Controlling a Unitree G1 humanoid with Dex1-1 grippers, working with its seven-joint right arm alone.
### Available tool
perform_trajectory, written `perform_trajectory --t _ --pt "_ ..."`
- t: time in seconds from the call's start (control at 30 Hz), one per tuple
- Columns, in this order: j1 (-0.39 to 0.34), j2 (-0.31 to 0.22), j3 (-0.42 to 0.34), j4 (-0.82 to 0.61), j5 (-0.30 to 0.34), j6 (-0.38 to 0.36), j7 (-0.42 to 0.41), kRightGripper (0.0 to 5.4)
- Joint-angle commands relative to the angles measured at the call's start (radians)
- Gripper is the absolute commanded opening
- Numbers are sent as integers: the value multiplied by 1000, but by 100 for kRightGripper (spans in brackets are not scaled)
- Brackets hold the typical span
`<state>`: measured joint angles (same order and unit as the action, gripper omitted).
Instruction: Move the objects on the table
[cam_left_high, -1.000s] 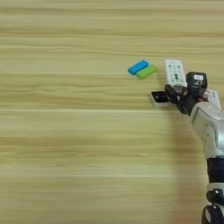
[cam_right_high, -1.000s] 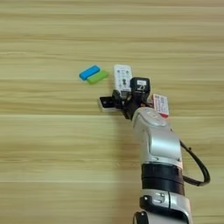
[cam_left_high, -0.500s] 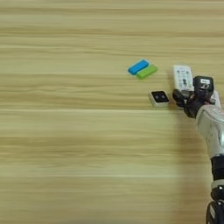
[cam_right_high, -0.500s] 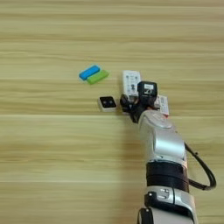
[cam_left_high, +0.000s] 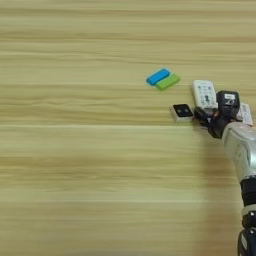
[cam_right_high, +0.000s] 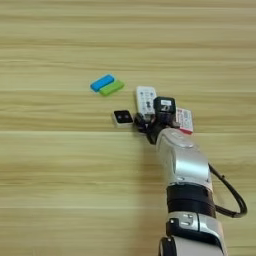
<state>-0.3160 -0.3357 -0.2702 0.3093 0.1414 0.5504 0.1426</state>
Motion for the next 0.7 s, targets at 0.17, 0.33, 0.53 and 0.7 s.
perform_trajectory --t 0.17,0.33,0.53,0.7 --pt "-79 -42 9 -44 -5 -21 13 290" --pt "-79 -43 14 -45 -7 -14 15 290" --pt "-81 -45 17 -41 1 -1 23 290" --pt "-83 -46 17 -37 4 6 28 290"
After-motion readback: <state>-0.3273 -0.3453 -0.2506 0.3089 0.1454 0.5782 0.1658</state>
